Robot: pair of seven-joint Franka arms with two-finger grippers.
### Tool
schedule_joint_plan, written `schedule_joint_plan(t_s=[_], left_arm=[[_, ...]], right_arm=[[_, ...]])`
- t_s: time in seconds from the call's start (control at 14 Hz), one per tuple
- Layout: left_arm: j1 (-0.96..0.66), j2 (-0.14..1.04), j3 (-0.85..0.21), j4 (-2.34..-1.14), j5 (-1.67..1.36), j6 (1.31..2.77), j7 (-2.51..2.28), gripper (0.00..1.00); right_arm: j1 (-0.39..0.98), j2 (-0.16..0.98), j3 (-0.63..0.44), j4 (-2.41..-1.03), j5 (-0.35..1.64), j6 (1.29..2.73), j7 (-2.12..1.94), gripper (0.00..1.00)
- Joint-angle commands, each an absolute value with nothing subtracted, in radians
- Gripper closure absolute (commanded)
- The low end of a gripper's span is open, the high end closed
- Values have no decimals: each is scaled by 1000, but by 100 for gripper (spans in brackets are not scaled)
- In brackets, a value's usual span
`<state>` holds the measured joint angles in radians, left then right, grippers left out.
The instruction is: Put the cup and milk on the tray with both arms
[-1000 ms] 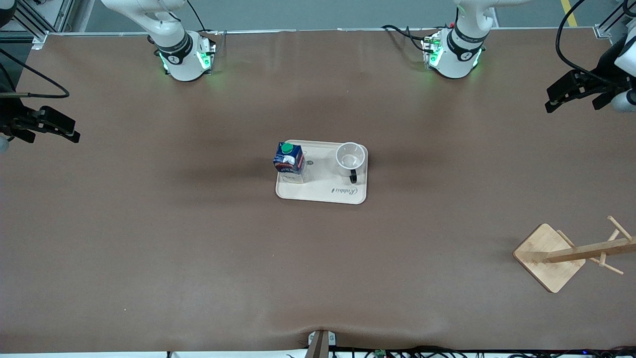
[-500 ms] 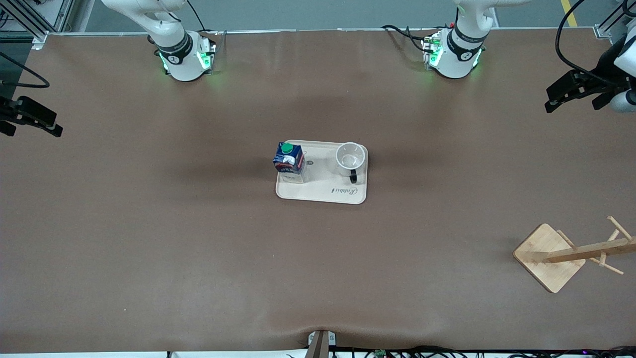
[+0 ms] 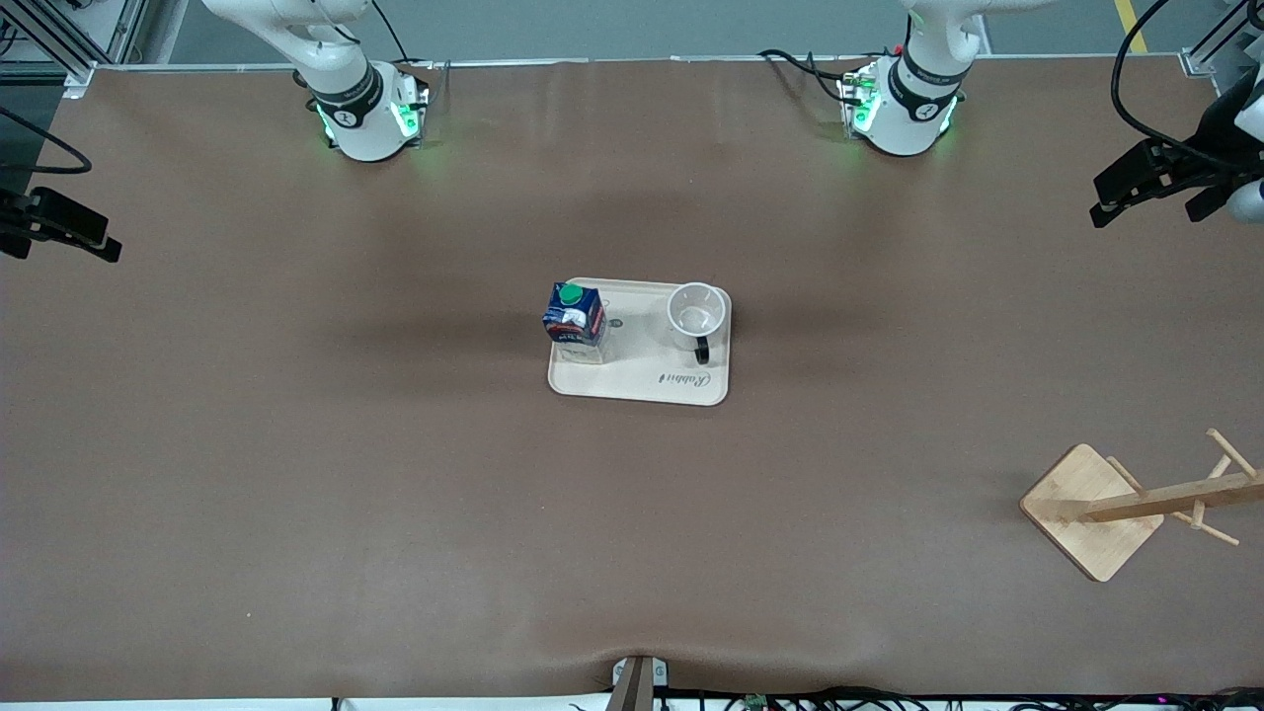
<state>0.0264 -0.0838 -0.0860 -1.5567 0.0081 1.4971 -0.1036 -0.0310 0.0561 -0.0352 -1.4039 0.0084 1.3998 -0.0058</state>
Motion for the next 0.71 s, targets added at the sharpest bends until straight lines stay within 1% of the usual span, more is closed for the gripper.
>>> schedule_joint_plan(t_s=[0.0, 0.21, 0.43, 0.64], left_arm=[[28, -72, -89, -1528, 9, 1486, -94, 0], [26, -72, -90, -1528, 9, 1485, -94, 0], [28, -72, -90, -1528, 8, 1485, -94, 0], [28, -72, -91, -1526, 8, 1485, -92, 0]], right_arm=[[-55, 64, -23, -1387, -5, 1393, -9, 0], [-51, 63, -23, -1390, -6, 1393, -9, 0], [-83, 64, -23, -1391, -3, 1419, -15, 0], [-83, 64, -23, -1390, 2, 1416, -17, 0]])
